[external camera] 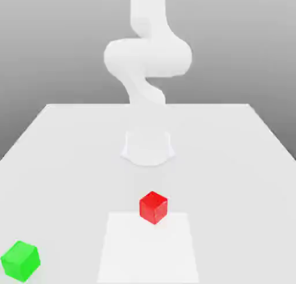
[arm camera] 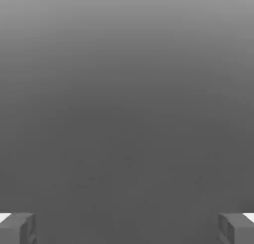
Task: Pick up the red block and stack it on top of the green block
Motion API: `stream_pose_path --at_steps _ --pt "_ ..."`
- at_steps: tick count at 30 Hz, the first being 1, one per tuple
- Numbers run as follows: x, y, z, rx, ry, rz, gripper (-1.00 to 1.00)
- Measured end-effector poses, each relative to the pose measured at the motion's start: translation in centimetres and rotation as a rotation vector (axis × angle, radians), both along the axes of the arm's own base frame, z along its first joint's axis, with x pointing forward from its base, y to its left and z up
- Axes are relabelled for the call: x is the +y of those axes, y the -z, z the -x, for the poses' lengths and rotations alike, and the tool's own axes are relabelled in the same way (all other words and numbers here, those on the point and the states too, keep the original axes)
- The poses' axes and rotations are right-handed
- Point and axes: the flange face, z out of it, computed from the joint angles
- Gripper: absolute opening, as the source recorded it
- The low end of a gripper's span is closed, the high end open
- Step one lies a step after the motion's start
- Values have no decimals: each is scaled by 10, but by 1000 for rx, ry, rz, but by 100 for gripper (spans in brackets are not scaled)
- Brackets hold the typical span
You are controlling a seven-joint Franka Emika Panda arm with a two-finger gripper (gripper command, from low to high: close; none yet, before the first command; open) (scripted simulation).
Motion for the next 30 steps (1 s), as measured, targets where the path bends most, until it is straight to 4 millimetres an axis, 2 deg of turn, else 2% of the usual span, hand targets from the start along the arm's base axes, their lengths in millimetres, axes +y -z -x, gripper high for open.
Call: stream_pose_path --at_steps 4,7,9,13,17,18,20,25,26,30 --pt "0 99 -31 147 101 -86 0" --pt "2 174 -38 257 183 -136 0" --pt "5 225 -36 332 242 -162 0" --pt "10 326 -11 488 376 -200 0" --pt "14 429 40 654 536 -215 0" --pt "15 448 48 679 560 -217 0" --pt "15 472 54 697 578 -218 0" --pt "15 512 59 703 585 -220 0" --pt "15 516 59 703 585 -219 -100" --pt "16 516 59 702 585 -219 -100"
